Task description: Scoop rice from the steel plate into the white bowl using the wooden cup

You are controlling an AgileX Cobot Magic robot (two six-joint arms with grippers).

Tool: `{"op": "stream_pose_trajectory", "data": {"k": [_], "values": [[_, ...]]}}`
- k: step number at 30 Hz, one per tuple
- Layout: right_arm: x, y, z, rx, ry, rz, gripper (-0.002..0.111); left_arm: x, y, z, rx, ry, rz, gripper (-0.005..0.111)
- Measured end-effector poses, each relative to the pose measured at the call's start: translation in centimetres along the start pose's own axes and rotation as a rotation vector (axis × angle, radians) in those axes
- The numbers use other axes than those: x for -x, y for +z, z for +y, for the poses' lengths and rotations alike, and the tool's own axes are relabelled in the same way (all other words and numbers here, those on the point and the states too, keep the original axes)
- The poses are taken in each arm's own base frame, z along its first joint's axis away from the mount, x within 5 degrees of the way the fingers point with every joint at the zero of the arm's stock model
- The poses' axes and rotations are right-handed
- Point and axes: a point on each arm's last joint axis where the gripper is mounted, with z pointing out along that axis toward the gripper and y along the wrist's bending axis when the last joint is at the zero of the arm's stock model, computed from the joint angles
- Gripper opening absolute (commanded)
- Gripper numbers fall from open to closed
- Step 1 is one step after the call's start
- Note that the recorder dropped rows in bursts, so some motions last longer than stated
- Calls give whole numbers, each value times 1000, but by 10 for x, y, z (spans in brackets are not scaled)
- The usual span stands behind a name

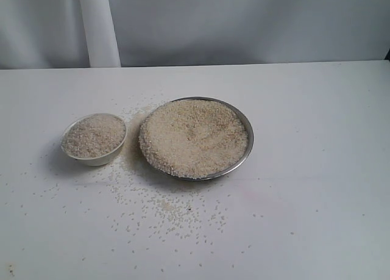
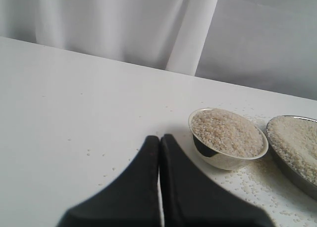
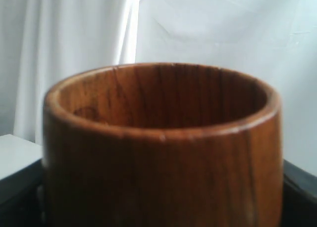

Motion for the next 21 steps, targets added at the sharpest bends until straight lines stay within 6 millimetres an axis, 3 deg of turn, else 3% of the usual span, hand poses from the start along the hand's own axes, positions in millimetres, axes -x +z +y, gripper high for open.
{"op": "stream_pose_trajectory", "data": {"k": [21], "values": [[-6,2,-7,-94,-138,51,0,0,0,0,0,0,0,0]]}}
